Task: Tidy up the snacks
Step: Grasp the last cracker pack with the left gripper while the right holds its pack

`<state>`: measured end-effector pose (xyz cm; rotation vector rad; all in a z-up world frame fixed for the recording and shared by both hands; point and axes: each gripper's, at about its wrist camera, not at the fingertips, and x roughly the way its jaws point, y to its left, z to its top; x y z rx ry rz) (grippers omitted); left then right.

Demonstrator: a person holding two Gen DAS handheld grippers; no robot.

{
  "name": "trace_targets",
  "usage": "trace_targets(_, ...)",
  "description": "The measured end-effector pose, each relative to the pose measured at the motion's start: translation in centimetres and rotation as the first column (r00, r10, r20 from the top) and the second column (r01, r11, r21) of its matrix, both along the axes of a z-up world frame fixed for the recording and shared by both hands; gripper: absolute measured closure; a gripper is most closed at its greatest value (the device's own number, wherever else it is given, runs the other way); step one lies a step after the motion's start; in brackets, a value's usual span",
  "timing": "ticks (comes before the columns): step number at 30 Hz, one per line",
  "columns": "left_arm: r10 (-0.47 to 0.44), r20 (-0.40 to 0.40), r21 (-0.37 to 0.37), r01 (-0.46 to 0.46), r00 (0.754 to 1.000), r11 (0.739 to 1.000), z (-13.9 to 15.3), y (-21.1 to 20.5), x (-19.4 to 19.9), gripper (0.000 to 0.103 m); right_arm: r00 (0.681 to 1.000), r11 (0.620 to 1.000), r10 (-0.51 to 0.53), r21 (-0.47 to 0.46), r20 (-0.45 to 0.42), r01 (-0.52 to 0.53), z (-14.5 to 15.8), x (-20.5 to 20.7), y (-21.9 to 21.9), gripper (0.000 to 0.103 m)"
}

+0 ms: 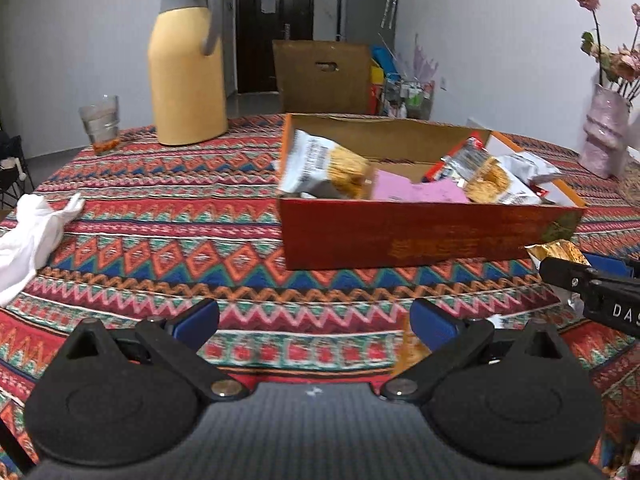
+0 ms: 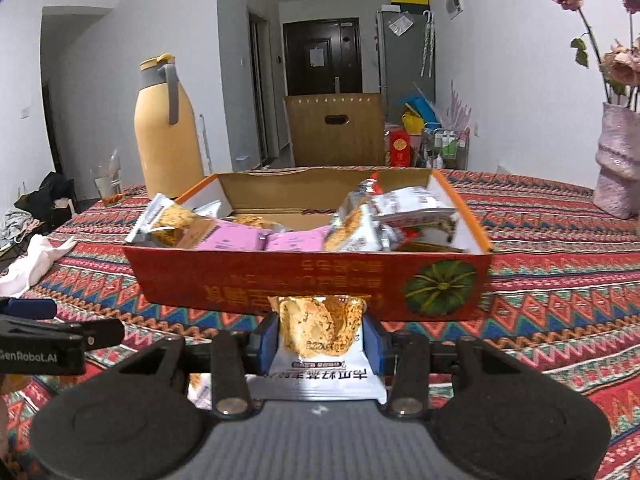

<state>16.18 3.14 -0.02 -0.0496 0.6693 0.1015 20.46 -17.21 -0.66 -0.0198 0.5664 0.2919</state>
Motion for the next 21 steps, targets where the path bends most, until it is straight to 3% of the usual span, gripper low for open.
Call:
trace_targets(9,-0.052,-0.043,0.0,0.052,0.998,0.999,-0.5,-3.8,0.9,0.0,0.999,0.999,-0.039,-0.02,0.033,0.039,-0.4,-1.1,-4.0,0.06)
trace_targets(21,-0.071,-0.106,-0.001,0.071,0.992,0.997,-1.9,-6.9,1.9,0.0,0.997,0.997,-0.068,0.042,0.037,0.067,-1.4,-1.3,-7.0,0.06)
